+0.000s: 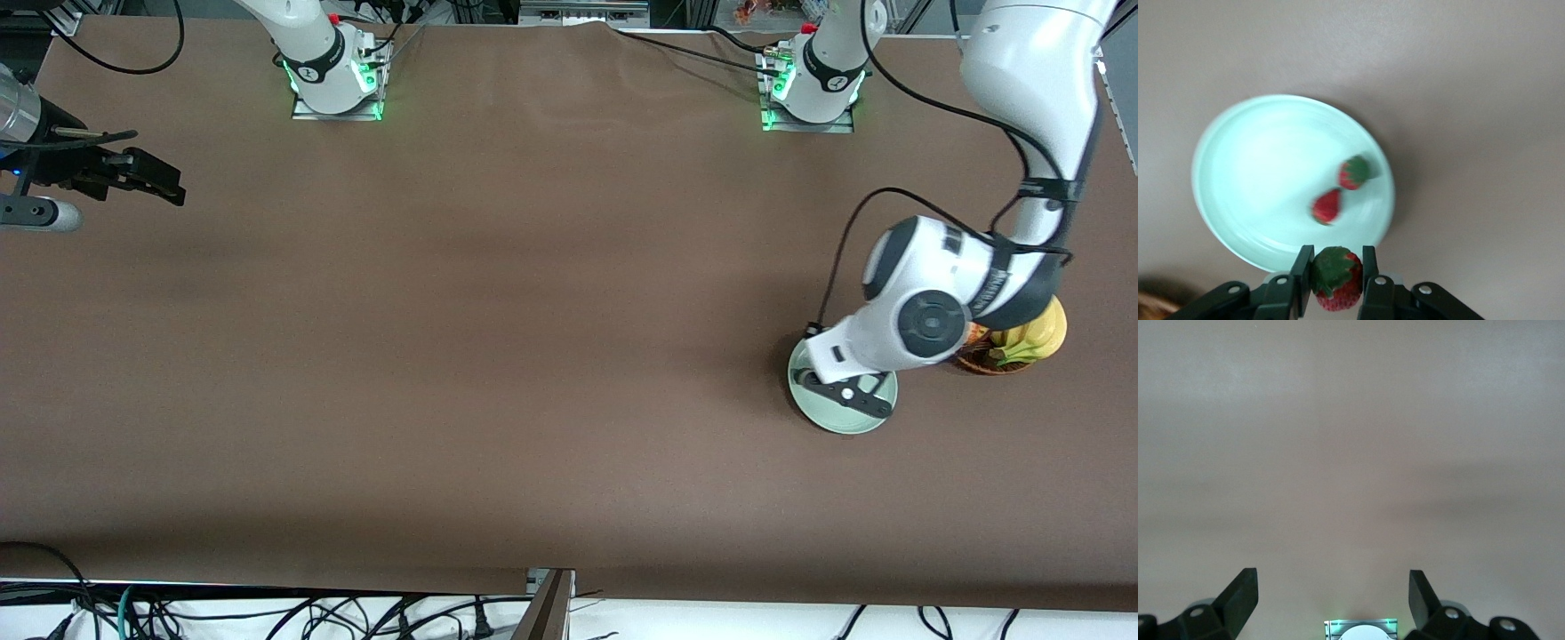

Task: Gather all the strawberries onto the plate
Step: 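Carry the last strawberry to the plate and open the left gripper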

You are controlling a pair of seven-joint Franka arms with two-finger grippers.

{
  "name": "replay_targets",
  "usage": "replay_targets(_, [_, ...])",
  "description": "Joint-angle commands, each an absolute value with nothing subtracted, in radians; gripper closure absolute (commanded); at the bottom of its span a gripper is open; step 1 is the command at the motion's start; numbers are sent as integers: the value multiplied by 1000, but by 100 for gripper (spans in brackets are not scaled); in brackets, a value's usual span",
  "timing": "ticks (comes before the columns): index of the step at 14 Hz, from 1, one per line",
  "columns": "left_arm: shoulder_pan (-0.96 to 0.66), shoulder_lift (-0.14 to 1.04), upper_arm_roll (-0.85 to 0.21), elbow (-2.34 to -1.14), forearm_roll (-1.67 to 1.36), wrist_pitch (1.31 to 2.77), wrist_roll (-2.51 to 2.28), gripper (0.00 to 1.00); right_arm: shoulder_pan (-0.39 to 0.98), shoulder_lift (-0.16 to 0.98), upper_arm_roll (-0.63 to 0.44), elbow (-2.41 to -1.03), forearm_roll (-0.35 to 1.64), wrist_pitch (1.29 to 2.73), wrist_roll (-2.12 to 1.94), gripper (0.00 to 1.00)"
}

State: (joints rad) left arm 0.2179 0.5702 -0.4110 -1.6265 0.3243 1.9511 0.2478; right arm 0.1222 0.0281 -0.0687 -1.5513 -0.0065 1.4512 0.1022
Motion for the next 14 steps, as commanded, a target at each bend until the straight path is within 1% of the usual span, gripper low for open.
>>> replay_targets(1, [252,652,-422,-1557,350,1992,556,92,118,40,-63,-1528,-18,1451,92,0])
replay_targets(4, [277,687,-414,-1554,348,2037,630,85,114,46,-64,-1528,-17,1457,92,0])
replay_targets(5, [290,698,-416,-1554,347,2039,644,70,112,46,-66,-1528,-17,1457,92,0])
replay_targets(6, [288,701,-416,-1554,345,2039,649,44,110,46,-67,-1528,-15,1457,92,0])
replay_targets(7, [290,700,-416,-1551,344,2039,652,0,109,46,-67,-1528,-15,1457,92,0])
replay_targets(12, [285,684,-426,-1549,334,2026,647,0,109,46,-69,-1528,-15,1448,92,0])
replay_targets(14, [284,651,-463,-1545,330,1981,629,0,109,46,-69,-1528,-15,1453,92,0])
